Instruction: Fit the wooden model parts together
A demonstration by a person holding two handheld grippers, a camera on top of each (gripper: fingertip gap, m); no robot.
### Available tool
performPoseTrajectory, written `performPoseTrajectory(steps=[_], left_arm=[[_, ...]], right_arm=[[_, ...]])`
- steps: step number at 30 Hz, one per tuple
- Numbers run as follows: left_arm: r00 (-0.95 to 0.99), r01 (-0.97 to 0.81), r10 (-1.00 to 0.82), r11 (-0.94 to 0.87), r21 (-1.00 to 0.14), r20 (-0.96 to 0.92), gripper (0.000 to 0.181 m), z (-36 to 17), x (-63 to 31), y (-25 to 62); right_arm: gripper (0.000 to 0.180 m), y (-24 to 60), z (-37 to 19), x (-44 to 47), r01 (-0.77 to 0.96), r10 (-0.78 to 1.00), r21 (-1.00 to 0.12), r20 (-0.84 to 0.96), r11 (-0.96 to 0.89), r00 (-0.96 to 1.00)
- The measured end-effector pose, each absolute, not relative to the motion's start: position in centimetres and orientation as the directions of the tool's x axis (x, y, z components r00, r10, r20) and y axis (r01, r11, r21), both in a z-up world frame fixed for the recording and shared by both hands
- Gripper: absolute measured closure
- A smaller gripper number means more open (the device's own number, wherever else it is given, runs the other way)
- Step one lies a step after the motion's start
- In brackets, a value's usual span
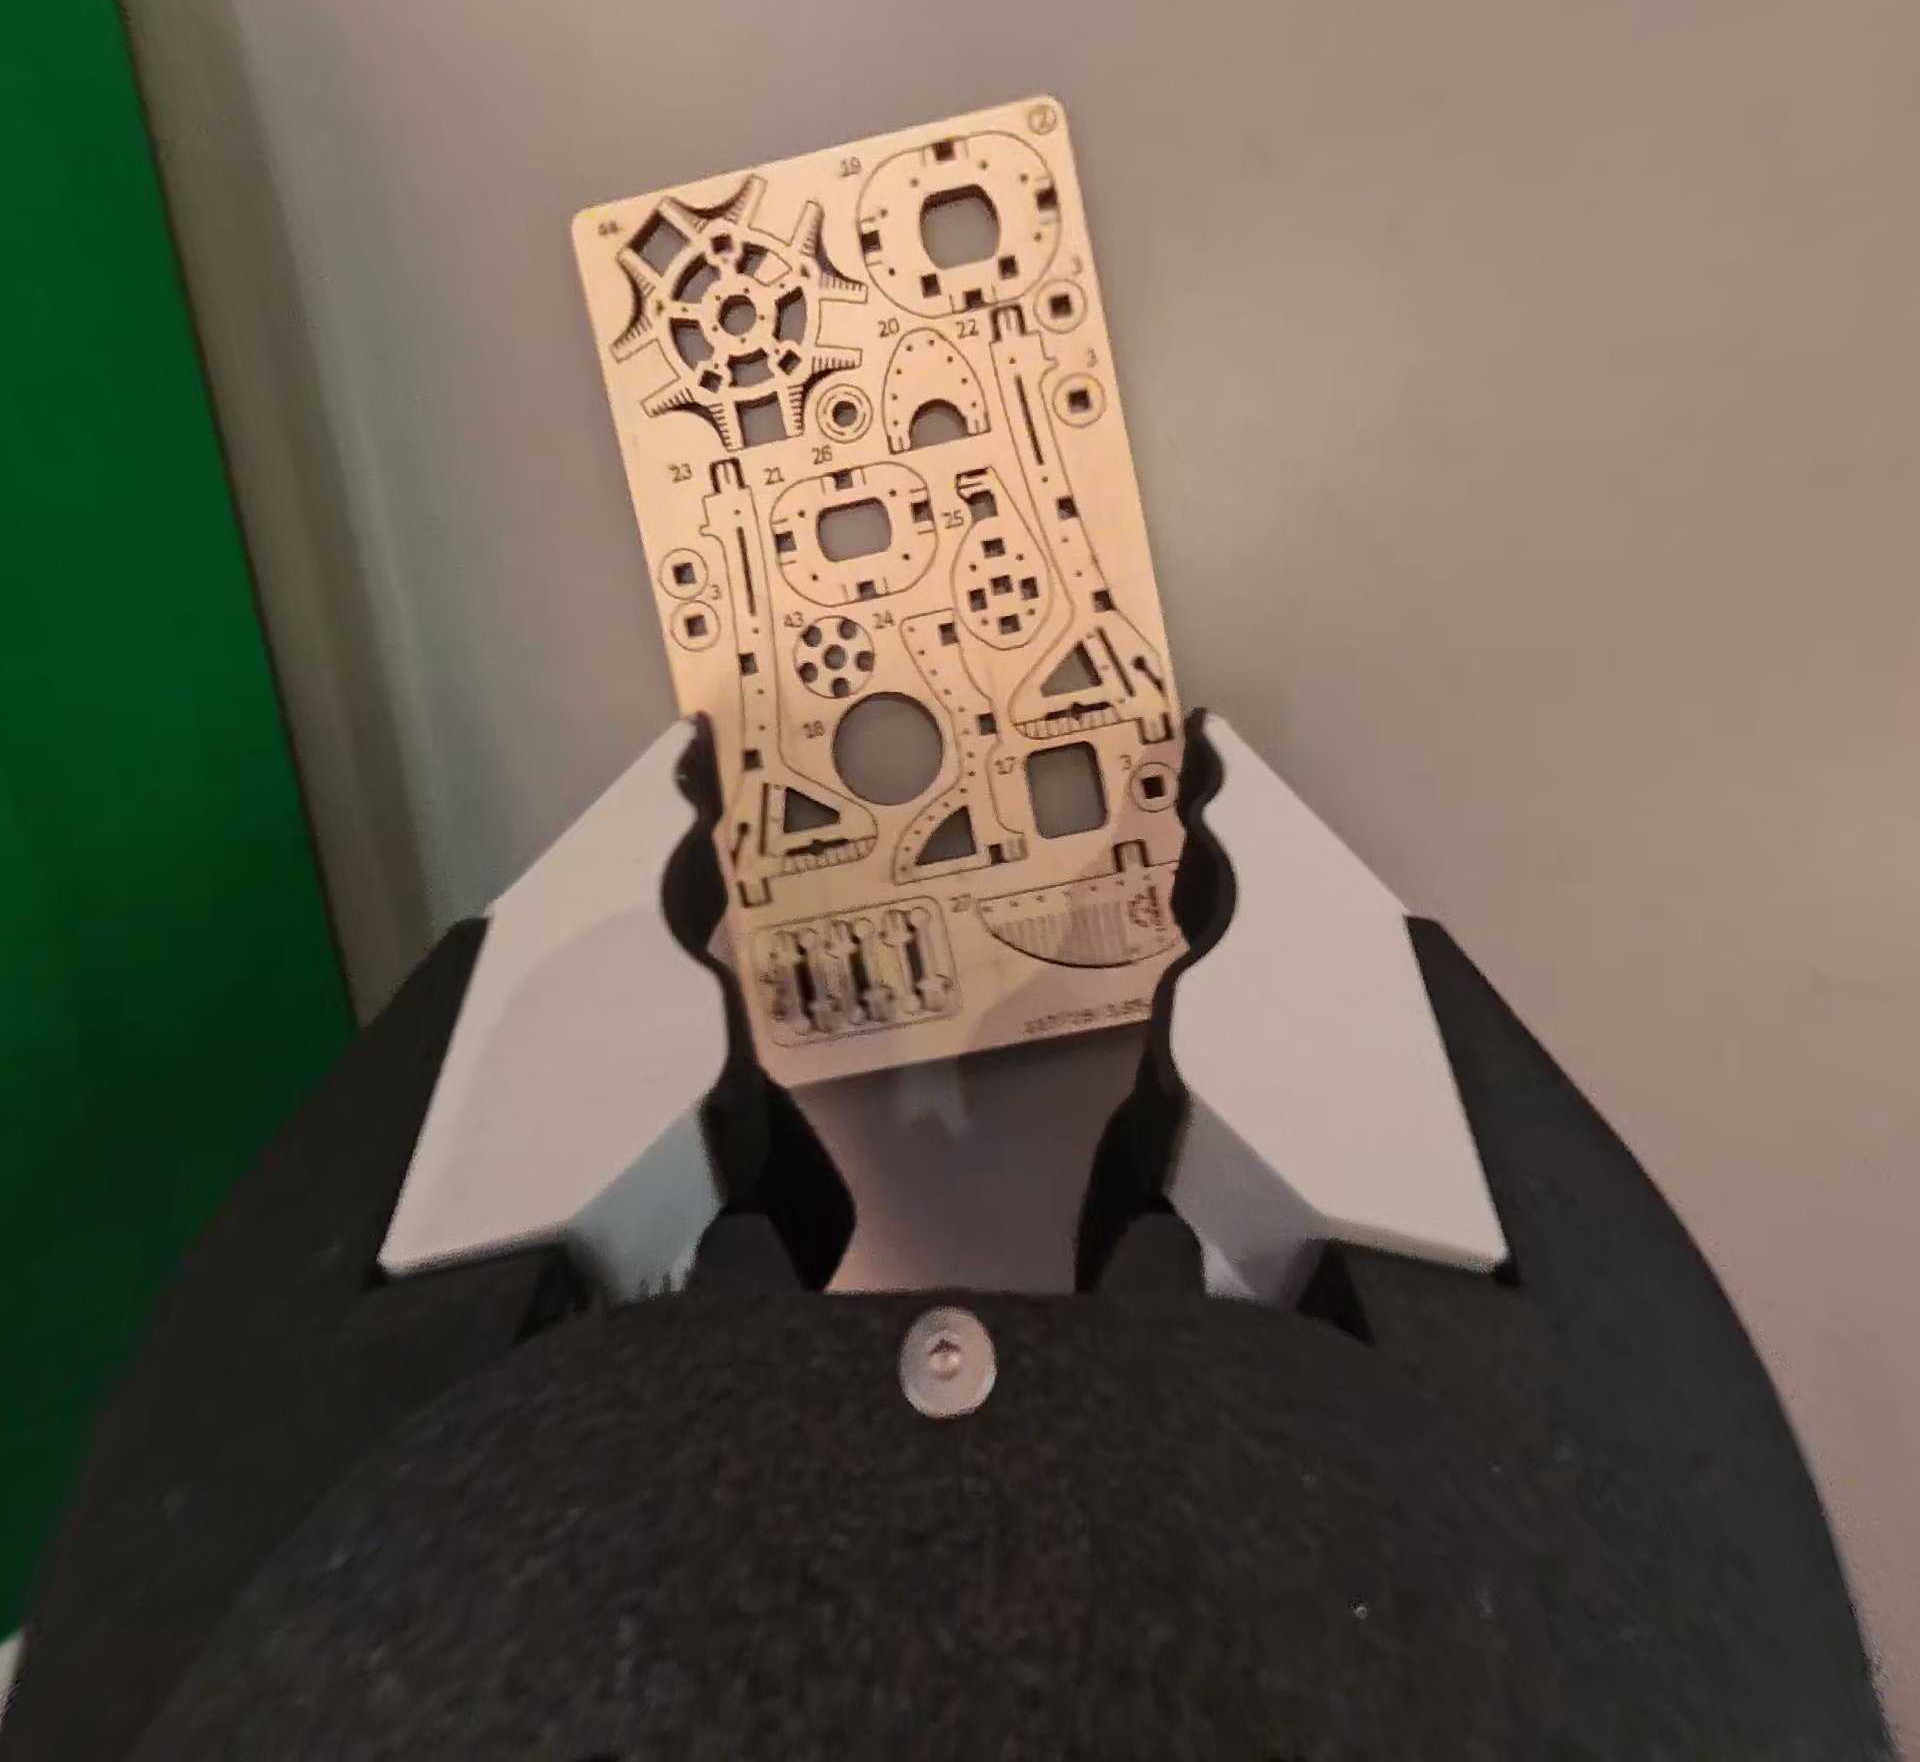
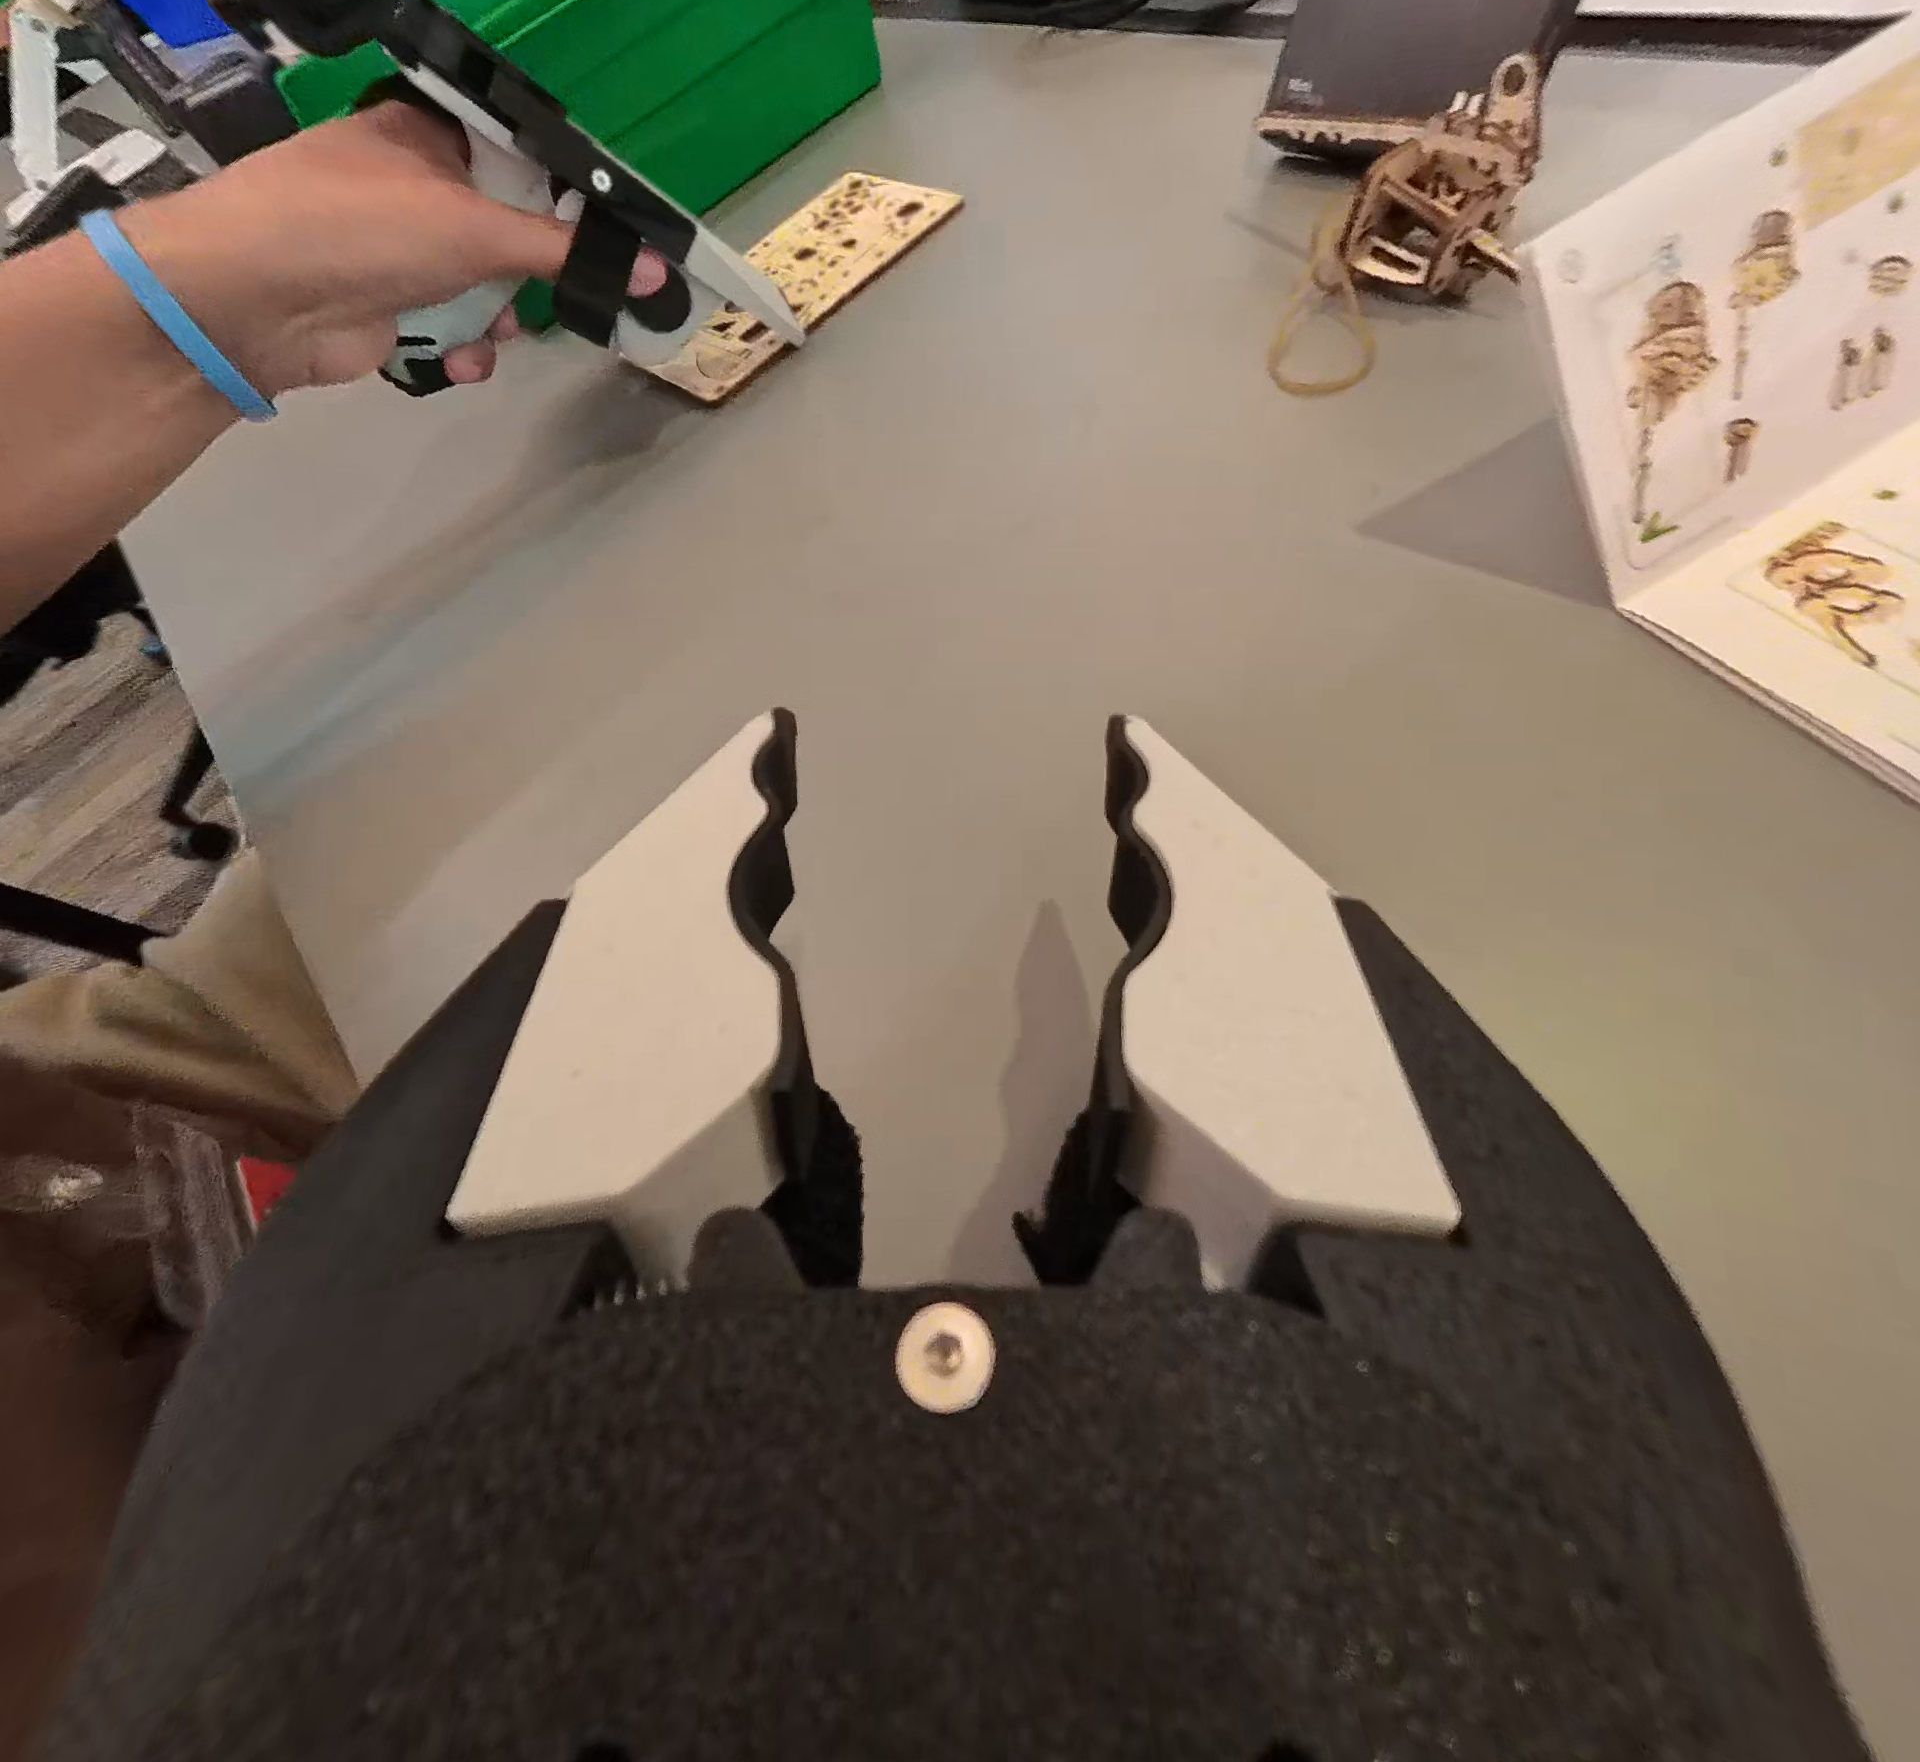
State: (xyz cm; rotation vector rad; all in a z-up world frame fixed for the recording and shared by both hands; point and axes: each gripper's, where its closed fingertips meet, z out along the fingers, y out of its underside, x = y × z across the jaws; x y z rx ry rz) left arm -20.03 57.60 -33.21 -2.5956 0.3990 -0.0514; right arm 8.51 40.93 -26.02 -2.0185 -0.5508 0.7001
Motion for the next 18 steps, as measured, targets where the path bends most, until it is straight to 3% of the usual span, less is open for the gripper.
performPoseTrajectory(steps=[1, 3, 13, 18], left_arm=[[0.952, -0.282, -0.302, -0.82, -0.498, -0.042, 0.106, -33.1, -19.8, 57.1], [0.942, -0.305, -0.333, -0.806, -0.508, -0.038, 0.138, -33.0, -19.1, 55.4], [0.916, -0.348, -0.4, -0.775, -0.528, -0.016, 0.138, -33.0, -16.1, 43.9], [0.909, -0.296, -0.408, -0.771, -0.564, 0.081, 0.138, -32.4, -13.6, 38.4]], right_arm=[[0.12, 41.1, -26.1, 7.9, 0.106, 0.63, -0.861, -0.274, -0.498, 0.727], [0.12, 41.1, -26.3, 6.6, 0.104, 0.652, -0.851, -0.309, -0.514, 0.693], [0.118, 38.6, -27.0, 1.7, 0.18, 0.73, -0.83, -0.334, -0.527, 0.597], [0.118, 38.7, -27.4, -0.7, 0.215, 0.757, -0.821, -0.342, -0.529, 0.557]])
